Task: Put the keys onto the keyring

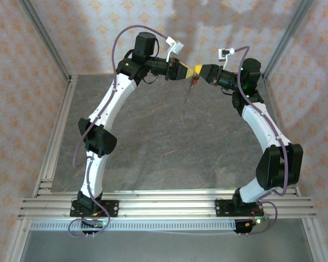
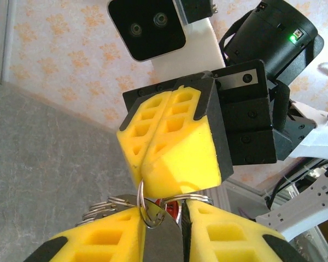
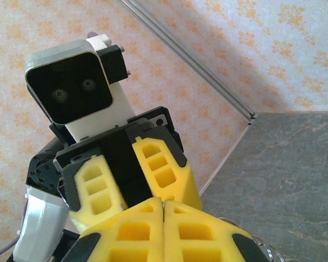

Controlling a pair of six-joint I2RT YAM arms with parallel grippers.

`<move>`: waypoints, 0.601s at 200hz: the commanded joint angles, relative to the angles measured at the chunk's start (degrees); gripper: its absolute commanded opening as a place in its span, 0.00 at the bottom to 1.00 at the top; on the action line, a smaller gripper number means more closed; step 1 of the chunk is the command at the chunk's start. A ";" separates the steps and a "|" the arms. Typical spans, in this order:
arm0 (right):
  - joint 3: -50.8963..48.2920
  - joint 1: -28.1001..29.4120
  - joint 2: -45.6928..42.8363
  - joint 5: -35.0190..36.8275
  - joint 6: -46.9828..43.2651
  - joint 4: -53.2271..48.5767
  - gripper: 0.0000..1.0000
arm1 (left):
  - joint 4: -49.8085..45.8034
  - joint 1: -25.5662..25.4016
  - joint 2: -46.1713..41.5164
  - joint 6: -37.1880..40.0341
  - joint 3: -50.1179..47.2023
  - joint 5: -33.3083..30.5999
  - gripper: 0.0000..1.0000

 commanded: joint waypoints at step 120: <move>-11.49 -3.80 -12.41 14.00 3.79 5.51 0.31 | 10.60 -0.82 -3.39 -3.47 -3.78 -3.26 0.00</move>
